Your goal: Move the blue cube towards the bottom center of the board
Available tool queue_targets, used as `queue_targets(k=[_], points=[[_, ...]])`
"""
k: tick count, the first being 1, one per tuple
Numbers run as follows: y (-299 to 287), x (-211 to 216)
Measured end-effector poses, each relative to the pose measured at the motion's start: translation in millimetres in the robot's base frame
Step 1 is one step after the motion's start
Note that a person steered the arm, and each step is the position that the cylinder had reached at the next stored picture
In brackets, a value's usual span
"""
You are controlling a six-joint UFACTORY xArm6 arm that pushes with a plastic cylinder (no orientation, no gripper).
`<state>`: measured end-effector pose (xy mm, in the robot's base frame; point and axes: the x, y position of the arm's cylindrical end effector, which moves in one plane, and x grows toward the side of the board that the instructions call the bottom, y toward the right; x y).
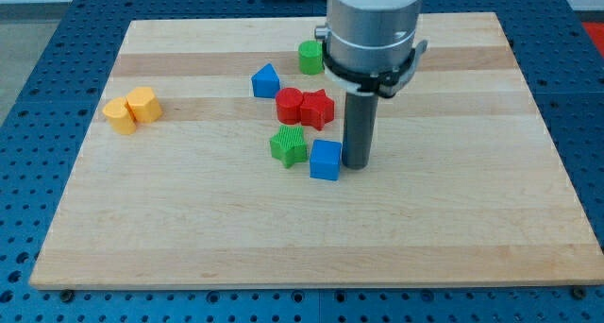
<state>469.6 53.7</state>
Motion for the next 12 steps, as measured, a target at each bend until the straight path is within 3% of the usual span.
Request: queue_targets(k=[1,2,6,8,12], points=[[1,-27],[-29,-27],[-36,53],[-11,70],[-58,75]])
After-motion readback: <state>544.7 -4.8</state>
